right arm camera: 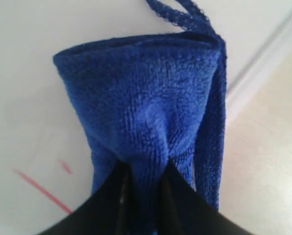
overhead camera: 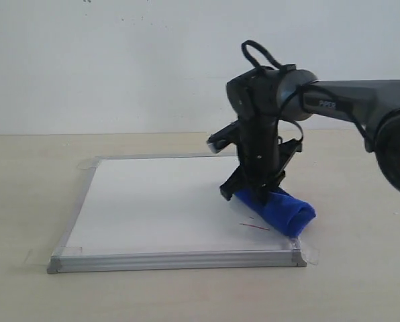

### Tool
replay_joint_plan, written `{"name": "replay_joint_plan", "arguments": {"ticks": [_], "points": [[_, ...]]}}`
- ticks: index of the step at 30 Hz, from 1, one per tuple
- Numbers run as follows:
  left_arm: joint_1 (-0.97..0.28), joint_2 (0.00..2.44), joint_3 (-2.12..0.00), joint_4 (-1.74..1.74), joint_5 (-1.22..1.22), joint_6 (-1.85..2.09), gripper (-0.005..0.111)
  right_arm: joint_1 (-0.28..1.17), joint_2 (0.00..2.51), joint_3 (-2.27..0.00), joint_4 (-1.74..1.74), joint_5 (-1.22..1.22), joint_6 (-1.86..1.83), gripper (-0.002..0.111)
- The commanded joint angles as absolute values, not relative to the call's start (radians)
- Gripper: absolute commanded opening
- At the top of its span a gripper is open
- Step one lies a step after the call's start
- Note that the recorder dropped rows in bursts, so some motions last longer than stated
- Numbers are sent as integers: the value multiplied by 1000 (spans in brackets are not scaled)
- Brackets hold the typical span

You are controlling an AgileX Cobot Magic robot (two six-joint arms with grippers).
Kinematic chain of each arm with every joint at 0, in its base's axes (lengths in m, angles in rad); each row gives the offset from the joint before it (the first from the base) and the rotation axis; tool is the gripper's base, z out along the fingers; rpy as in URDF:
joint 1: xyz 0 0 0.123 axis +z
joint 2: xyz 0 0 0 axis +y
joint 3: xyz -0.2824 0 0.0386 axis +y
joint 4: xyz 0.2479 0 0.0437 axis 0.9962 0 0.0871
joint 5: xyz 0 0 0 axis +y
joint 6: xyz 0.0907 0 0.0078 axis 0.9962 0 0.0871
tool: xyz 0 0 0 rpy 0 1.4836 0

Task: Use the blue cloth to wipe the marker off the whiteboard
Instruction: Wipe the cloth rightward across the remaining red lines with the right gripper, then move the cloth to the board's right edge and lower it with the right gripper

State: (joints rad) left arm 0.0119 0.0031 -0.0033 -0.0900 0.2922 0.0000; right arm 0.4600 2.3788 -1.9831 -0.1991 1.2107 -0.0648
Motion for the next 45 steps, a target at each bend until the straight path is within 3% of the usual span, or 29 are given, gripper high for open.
{"name": "replay_joint_plan", "arguments": {"ticks": [1, 14, 22, 30, 45], "points": [[10, 0, 0, -89, 289, 0, 4, 429, 2368, -1976, -131, 1221, -37, 0], [10, 0, 0, -89, 289, 0, 4, 646, 2364, -1948, -80, 1221, -261, 0], [10, 0, 0, -89, 289, 0, 4, 545, 2298, -1685, -306, 1221, -154, 0], [10, 0, 0, -89, 289, 0, 4, 374, 2187, -1593, -293, 1221, -39, 0], [10, 0, 0, -89, 289, 0, 4, 492, 2163, -1694, -183, 1200, -53, 0]]}}
